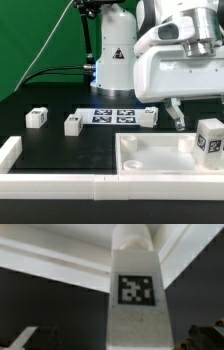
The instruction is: Assemble one leg
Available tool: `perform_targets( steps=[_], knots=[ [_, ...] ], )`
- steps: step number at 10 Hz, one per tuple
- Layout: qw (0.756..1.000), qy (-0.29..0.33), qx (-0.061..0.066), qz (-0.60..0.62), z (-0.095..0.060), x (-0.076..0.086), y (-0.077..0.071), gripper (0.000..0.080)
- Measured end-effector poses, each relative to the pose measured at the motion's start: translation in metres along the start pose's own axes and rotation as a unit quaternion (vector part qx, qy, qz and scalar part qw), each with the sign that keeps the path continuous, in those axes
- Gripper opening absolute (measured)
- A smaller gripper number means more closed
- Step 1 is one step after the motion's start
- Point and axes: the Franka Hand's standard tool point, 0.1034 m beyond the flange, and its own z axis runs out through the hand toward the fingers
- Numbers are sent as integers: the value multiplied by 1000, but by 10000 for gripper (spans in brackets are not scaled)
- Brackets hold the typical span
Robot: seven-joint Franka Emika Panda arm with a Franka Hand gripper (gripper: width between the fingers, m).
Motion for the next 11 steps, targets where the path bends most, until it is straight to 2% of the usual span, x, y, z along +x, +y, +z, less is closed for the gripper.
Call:
perform_targets(
  steps=[2,3,4,5,6,7,8,11],
  knots=[
    [1000,-17,4,-1,1,-2,-2,649],
    [997,-78,19,-3,2,-6,-9,649],
    [994,-106,24,-2,3,-4,-11,649],
    [985,-168,34,4,2,-11,-15,649],
    [973,-228,45,4,-1,-7,-18,649],
    [964,-261,52,5,3,-1,-16,649],
    [965,-259,53,3,7,3,-13,649],
    [965,-256,51,3,10,0,-5,649]
  ],
)
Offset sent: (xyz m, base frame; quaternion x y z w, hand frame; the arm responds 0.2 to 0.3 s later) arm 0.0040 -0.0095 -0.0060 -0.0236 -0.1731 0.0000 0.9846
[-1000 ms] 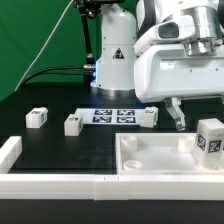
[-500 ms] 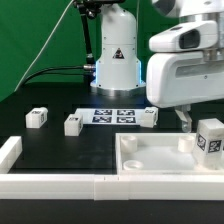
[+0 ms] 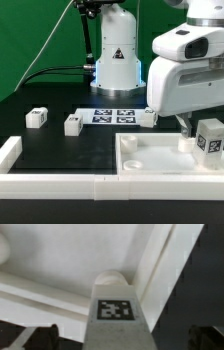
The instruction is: Assemble one leg
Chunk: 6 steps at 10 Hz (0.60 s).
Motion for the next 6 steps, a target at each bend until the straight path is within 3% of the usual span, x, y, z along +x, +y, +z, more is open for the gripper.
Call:
perform_targets(
  steps=[2,3,4,5,6],
  knots=[
    [1000,5,-1,0,1,1,1,649],
    [1000,5,-1,0,1,1,1,536],
    [1000,5,-1,0,1,1,1,536],
    [1000,5,-1,0,1,1,1,351],
    [1000,5,-1,0,1,1,1,290]
  ],
)
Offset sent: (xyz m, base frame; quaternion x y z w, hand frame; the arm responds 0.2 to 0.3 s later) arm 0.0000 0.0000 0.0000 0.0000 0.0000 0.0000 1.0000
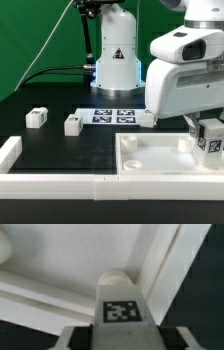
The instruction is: Assemble one leg
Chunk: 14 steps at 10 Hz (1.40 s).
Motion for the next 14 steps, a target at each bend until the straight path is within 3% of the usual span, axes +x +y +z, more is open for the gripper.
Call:
perform_targets(
  steps=[4,7,9,14],
  knots=[
    [996,9,5,87,0,0,0,290],
    [963,17,13,269,0,-1,0,291],
    [928,18,13,372,0,-1,0,291],
    [793,14,17,609,1,0,-1,291]
  ],
)
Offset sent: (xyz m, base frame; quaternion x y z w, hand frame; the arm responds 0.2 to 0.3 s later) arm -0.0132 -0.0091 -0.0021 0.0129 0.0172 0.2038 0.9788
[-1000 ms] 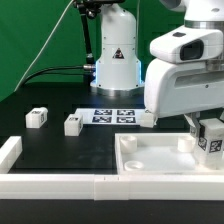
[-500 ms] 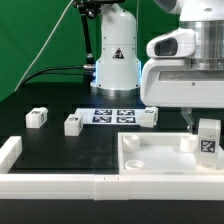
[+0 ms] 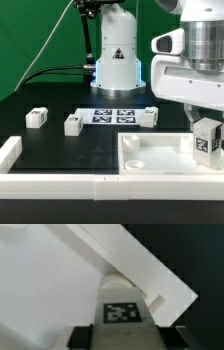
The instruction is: Assemble one leg
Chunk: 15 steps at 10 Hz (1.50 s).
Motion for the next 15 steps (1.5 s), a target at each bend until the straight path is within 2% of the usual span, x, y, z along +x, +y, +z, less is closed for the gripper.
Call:
perform_targets(
  steps=[2,3,4,5,6,8,9,11,15],
  knots=[
    [999,-2,1,48,0,0,0,299],
    [1000,-3,2,31,0,-1,-1,299],
    [1000,-3,2,7,1,-1,-1,483],
    [1000,-3,1,-5,1,-2,-1,483],
    [998,-2,0,-61,1,-2,-1,620],
    [976,-2,0,-216,2,-5,-2,647],
    [961,-6,-4,-277,3,-5,-1,647],
    [907,-18,-10,-420,2,-4,-5,649],
    [791,-20,-6,-611,2,-1,-5,649]
  ],
)
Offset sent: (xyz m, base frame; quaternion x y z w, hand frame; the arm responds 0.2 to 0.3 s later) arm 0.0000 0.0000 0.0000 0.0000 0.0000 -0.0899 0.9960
